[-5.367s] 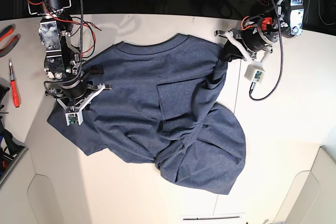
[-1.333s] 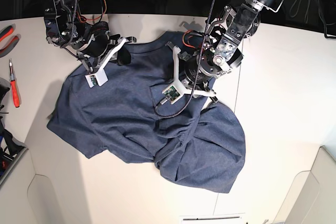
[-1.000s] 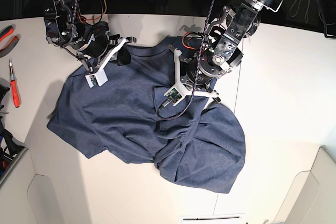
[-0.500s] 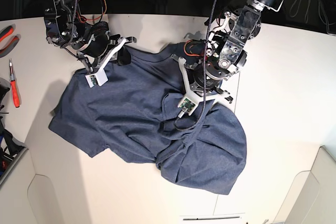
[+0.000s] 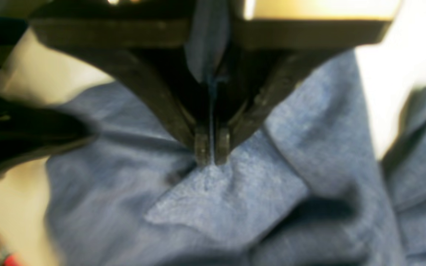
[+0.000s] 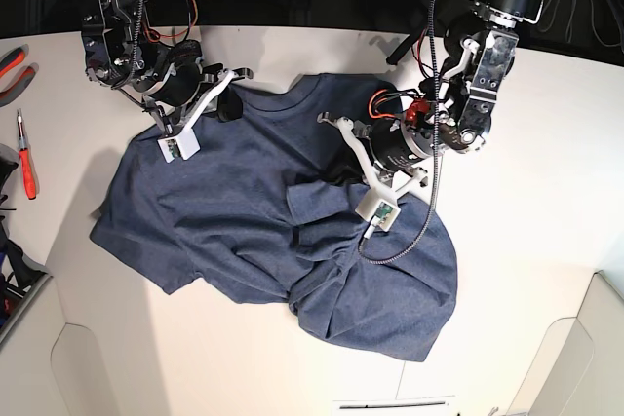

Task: Layout the t-shirt on the table in an organized manner, then fold the t-shirt properly
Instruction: 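Drag the pinched fabric with the left gripper outward to flatten the shirt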

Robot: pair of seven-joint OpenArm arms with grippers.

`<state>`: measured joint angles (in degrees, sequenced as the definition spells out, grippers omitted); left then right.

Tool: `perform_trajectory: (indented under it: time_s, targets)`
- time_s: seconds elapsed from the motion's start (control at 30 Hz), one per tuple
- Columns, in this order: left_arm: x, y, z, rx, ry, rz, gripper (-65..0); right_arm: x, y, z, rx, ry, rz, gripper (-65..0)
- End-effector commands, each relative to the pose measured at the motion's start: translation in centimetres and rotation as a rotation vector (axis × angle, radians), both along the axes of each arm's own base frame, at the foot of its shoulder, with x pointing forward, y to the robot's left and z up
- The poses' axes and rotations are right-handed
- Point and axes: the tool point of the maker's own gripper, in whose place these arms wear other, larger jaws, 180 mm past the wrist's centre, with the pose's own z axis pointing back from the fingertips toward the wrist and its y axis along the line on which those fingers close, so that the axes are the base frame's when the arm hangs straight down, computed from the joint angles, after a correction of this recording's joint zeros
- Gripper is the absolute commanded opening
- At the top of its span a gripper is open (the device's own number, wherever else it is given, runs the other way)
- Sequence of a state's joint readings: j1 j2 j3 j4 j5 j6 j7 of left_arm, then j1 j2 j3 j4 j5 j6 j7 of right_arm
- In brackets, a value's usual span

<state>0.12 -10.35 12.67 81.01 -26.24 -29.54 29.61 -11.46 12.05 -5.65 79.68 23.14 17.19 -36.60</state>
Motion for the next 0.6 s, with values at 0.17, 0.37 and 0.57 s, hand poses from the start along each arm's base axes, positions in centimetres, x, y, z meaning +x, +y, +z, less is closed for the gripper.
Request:
perform_trajectory:
  time_s: [0.17, 0.37, 0.57]
  targets:
    - [2.3, 2.3, 3.2, -0.116, -0.057, 0.069, -65.0, -3.8, -3.7, -2.3, -0.185, 0.156, 0.028, -65.0]
    - [2.2, 2.9, 3.3, -0.113, -0.059, 0.056, -58.2, -3.7, -3.7, -2.3, -0.184, 0.153, 0.027, -65.0]
    - [2.0, 2.8, 3.2, -0.104, -0.062, 0.042, -42.1, -3.7, -3.7, -2.3, -0.184, 0.153, 0.027, -65.0]
